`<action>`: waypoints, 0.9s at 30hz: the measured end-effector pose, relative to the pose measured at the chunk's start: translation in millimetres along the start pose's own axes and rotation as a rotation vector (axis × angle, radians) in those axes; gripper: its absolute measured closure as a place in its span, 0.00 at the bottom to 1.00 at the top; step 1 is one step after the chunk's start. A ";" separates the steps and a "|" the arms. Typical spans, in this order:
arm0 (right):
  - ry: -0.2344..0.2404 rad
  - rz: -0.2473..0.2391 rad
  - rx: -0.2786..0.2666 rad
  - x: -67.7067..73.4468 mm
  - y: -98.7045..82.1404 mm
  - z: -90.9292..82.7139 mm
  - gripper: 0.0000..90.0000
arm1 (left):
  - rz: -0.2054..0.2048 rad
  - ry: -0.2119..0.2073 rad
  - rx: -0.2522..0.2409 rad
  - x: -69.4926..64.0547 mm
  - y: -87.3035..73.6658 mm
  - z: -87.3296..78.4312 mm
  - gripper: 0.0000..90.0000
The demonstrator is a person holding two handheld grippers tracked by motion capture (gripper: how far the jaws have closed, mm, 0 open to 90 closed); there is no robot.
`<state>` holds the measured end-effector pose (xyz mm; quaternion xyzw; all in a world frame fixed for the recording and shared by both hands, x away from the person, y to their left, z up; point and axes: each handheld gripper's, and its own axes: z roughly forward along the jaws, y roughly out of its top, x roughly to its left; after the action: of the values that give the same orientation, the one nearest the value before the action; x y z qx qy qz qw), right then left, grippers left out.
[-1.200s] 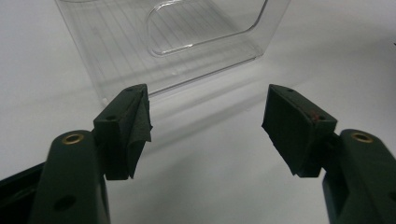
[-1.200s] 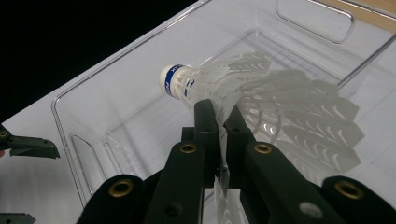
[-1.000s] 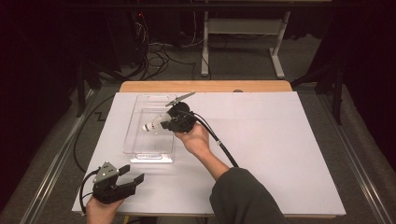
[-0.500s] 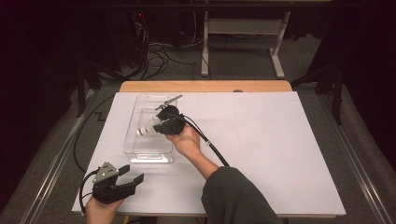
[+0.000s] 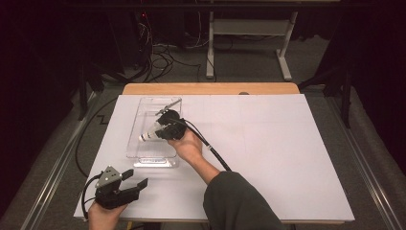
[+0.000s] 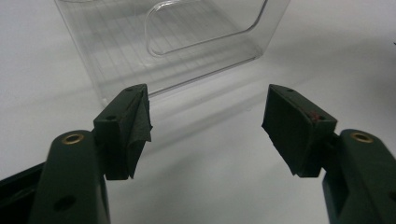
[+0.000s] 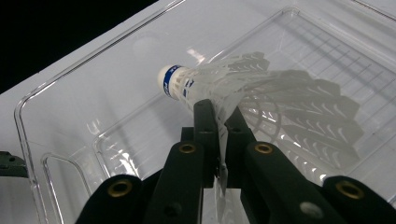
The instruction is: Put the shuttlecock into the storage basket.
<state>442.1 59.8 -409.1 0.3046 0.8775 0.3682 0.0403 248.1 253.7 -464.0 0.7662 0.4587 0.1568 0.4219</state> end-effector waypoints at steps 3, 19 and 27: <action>-0.002 0.000 0.006 0.2 0.9 1.4 0.99 | -0.002 0.000 -0.003 0.1 -0.1 0.0 0.37; -0.005 -0.008 0.060 1.6 6.2 8.3 0.97 | -0.003 -0.003 -0.005 0.2 -0.2 0.2 0.37; -0.004 -0.010 0.078 1.8 7.0 8.7 0.95 | -0.004 -0.003 -0.004 0.2 -0.3 0.1 0.37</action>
<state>446.7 70.1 -410.5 0.3024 0.8925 0.3330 0.0319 248.1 253.9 -464.4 0.7647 0.4593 0.1558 0.4244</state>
